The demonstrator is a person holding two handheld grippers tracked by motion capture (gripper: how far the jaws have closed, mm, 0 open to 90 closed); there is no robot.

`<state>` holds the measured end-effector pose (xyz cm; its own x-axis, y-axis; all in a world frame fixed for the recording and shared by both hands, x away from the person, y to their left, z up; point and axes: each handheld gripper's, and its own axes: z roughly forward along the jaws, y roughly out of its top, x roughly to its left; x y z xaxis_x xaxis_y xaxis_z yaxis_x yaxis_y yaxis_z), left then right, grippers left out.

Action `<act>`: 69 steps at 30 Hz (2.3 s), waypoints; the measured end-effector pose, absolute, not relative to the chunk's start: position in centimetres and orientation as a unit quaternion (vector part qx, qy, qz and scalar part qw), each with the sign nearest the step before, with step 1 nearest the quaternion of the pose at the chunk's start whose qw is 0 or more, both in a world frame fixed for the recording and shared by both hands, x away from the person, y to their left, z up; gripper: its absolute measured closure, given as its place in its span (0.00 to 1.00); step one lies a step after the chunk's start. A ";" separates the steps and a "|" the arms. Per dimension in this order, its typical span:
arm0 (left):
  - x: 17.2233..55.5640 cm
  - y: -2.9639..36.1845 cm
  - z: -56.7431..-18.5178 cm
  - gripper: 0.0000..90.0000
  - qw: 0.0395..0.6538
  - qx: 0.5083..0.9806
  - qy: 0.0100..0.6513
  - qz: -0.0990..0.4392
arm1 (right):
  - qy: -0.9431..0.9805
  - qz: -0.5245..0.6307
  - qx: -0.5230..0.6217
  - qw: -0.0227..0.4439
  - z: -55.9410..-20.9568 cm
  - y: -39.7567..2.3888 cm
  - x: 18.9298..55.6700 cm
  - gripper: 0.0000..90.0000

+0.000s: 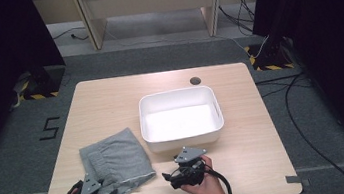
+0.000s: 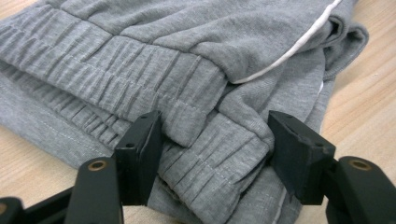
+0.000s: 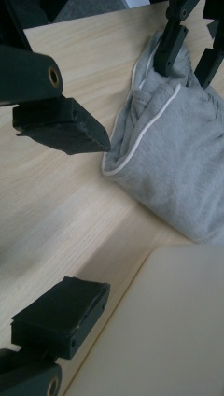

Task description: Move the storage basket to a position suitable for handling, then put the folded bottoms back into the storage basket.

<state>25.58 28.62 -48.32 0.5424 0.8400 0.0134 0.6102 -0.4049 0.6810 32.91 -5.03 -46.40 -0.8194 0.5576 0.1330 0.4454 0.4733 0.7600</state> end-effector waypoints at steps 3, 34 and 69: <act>25.6 28.7 -48.3 0.40 0.320 0.818 0.442 0.181 | 0.856 0.421 0.292 0.065 -46.5 -4.6 33.0 0.31; 24.0 27.4 -48.1 0.45 0.307 0.828 0.422 0.204 | 0.891 0.391 0.218 0.070 -48.9 1.9 32.9 0.59; 25.2 32.8 -48.2 0.21 0.377 0.709 0.578 0.147 | 0.862 0.436 0.259 0.012 -49.0 0.9 30.1 0.53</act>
